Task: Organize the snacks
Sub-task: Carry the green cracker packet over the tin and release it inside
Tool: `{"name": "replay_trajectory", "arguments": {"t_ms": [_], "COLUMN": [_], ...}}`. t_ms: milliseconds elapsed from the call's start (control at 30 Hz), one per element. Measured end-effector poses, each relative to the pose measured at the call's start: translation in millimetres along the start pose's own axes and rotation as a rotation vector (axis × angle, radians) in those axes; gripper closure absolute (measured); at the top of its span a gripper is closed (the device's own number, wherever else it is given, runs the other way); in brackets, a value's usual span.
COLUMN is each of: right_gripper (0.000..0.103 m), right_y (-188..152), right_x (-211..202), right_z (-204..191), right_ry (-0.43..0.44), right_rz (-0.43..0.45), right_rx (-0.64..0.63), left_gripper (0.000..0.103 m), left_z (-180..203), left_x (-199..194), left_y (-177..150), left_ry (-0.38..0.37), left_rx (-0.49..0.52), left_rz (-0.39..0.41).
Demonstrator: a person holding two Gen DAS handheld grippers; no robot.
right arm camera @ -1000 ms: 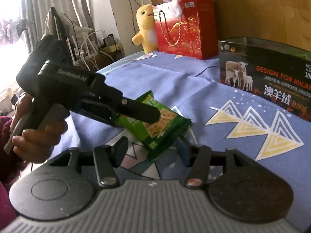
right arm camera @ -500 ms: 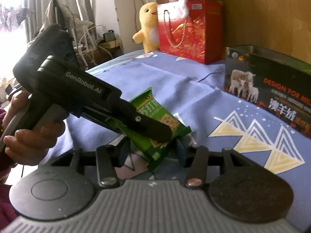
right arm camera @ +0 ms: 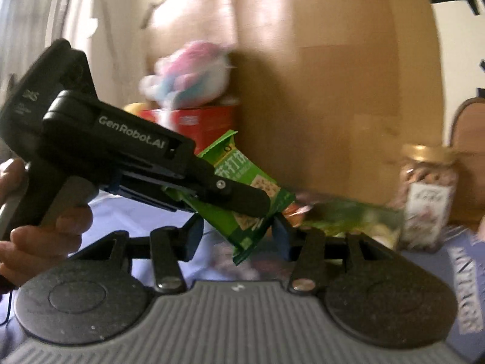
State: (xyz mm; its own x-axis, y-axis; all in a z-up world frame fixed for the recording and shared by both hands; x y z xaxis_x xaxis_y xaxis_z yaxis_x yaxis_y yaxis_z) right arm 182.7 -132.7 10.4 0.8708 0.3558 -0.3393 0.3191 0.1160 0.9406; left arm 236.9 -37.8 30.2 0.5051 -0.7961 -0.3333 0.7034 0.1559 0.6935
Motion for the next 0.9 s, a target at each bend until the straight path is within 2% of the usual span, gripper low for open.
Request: {"name": "replay_trajectory", "arguments": {"t_ms": [33, 100, 133, 167, 267, 400, 533, 767, 833, 900], "right_gripper": [0.050, 0.050, 0.050, 0.050, 0.050, 0.050, 0.050, 0.049, 0.039, 0.035], "right_y": [-2, -8, -10, -12, -20, -20, -28, -69, -75, -78], "right_x": [9, 17, 14, 10, -1, -20, -44, -70, -78, -87], "right_z": [8, 23, 29, 34, 41, 39, 38, 23, 17, 13], "right_ry": [-0.046, -0.109, -0.102, -0.087, -0.087, -0.096, -0.098, -0.071, -0.063, -0.053], "right_rz": [-0.014, -0.037, -0.041, -0.039, -0.032, 0.014, 0.010, -0.128, -0.153, -0.163], "right_rx": [-0.005, 0.014, 0.045, 0.080, 0.120, 0.178, 0.260, 0.342, 0.354, 0.379], "left_gripper": [0.062, 0.060, 0.060, 0.060, 0.060, 0.060, 0.059, 0.055, 0.053, 0.051], "left_z": [-8, -20, -24, -26, -26, -7, 9, 29, 32, 34], "left_x": [10, 19, 19, 17, 5, -22, -45, -58, -64, -71], "left_y": [4, 6, 4, 0, -12, -24, -42, -95, -108, -119], "left_ry": [0.060, 0.209, 0.269, 0.289, 0.324, 0.361, 0.393, 0.461, 0.469, 0.476], "left_rx": [0.009, 0.053, 0.075, 0.085, 0.100, 0.158, 0.180, 0.223, 0.222, 0.219], "left_rz": [0.003, 0.017, 0.024, 0.029, 0.050, 0.112, 0.130, 0.072, 0.067, 0.068]}}
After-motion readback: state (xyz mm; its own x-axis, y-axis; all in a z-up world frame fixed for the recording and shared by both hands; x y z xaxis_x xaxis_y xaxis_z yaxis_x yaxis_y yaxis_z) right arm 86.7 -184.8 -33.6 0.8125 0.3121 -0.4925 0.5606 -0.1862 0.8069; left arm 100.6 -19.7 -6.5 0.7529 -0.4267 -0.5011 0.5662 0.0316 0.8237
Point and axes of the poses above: each gripper's, at about its wrist camera, not at the fingertips, and x roughly the way its jaws point, z to its right, y to its top, the point moved 8 cm from there along x, roughly the way its jaws point, and after that the axes turned 12 degrees about -y, right-handed, at the moved point
